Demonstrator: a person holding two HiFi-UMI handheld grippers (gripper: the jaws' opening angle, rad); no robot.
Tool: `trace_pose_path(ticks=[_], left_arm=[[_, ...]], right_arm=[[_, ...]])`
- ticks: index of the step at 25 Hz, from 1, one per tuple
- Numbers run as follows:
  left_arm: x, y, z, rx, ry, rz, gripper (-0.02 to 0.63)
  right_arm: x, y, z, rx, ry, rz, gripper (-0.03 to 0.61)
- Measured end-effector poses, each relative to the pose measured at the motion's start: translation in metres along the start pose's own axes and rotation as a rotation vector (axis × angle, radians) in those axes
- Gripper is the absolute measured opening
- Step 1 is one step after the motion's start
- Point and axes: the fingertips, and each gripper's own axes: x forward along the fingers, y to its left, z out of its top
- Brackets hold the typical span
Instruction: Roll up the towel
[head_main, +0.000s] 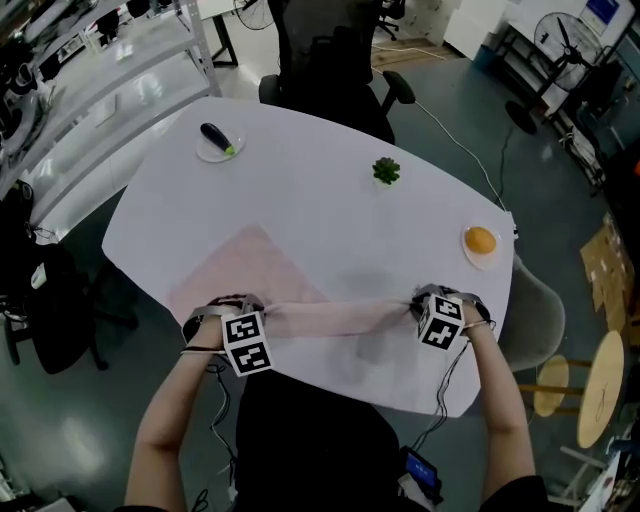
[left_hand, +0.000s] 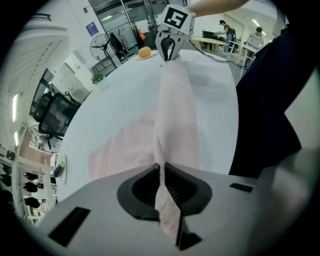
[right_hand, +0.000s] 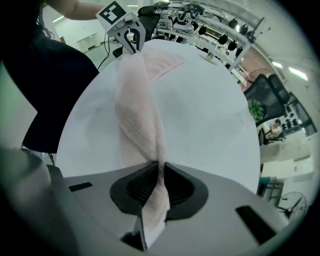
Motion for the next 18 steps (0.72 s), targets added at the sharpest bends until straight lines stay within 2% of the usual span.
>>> trace_pose_path(ticks=[5,9,12,16,18], left_arm=[[0.015,0.005,-0.001,-0.016,-0.017,-0.026,0.043],[0.015,0.009,-0.002,-0.067,-0.055,-0.022,0.056],[0.010,0.014,-0.003,-0.109,-0.080,-0.001,0.084],[-0.006,0.023,-0.006,-0.134,-0.096,0.043,0.183],[-0.020,0.028,-0.007,-0.140,-0.102,0.071,0.195]], right_arm=[[0.014,-0.008,0.001,0.031,0.023,0.006,0.044],[0.011,-0.010,0.004,0.037,0.008,-0.005,0.052],[0.010,-0.016,0.002,0.019,-0.007,-0.071,0.092],[-0.013,-0.035,0.003,0.046,-0.050,-0.157,0.173],[-0.032,-0.044,0.002,0.046,-0.071,-0.216,0.179]])
